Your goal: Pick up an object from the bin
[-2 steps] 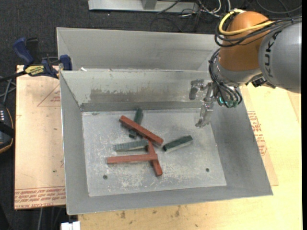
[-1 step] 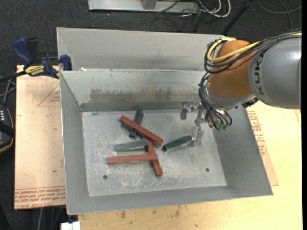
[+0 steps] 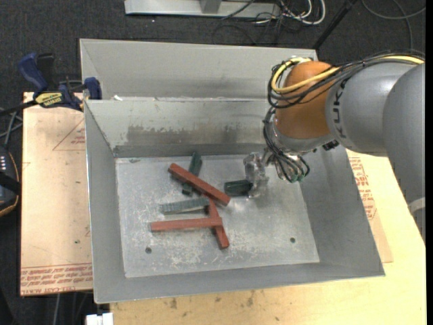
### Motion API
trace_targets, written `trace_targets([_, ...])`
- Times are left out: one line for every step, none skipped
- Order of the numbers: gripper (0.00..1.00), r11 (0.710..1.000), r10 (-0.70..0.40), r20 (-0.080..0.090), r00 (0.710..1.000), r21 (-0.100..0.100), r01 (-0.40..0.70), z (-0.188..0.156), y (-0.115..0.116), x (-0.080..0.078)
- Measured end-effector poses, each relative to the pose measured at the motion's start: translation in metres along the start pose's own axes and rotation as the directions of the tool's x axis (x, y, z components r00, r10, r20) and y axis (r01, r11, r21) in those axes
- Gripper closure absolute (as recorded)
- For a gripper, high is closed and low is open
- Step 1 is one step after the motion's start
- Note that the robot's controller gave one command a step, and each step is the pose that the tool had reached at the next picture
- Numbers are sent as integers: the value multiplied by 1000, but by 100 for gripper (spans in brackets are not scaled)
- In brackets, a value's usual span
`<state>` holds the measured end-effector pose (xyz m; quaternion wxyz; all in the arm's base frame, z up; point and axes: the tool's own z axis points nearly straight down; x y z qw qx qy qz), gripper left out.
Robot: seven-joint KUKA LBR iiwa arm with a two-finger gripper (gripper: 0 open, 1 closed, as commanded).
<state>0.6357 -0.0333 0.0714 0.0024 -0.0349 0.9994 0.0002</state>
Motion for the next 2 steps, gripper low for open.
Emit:
trace_targets([100,1000,-1,0,1000,0,1,0,0,0])
trace_targets([100,999,-41,0,999,0,41,-158,35,33])
